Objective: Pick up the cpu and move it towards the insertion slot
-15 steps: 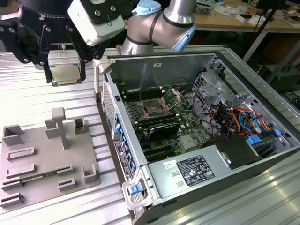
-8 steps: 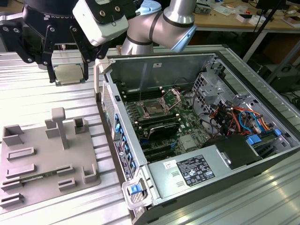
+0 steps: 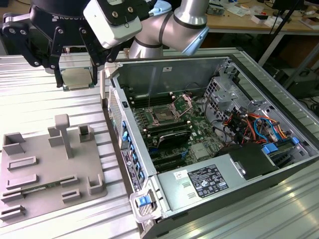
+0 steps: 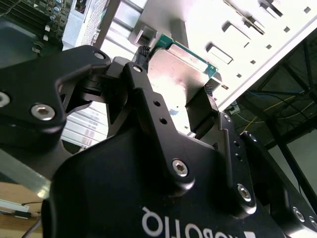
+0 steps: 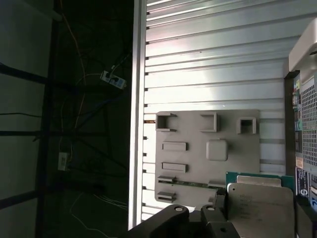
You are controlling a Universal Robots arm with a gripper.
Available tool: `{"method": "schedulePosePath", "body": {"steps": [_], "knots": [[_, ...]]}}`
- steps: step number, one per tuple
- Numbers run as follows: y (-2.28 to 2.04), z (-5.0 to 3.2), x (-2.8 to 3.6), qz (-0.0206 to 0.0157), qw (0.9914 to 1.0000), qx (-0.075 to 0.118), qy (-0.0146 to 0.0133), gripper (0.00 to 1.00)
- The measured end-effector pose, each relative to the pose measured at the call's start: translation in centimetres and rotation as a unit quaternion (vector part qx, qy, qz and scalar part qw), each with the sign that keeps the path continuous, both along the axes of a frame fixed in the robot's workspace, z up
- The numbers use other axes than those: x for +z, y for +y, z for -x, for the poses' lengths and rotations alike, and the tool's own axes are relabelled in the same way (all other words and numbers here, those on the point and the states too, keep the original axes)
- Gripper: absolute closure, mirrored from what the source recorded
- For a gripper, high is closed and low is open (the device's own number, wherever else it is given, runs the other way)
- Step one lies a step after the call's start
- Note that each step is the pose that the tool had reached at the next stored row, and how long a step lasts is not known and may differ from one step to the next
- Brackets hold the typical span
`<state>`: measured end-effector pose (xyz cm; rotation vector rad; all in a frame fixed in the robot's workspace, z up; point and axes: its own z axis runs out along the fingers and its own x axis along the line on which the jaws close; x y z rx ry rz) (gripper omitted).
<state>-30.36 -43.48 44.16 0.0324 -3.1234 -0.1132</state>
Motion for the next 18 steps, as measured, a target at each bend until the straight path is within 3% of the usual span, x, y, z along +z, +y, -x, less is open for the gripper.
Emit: {"method": "schedulePosePath", "body": {"steps": [18], "knots": [[0.0,-0.76,0.0,0.0,1.0,0.0,0.0,0.45]]}}
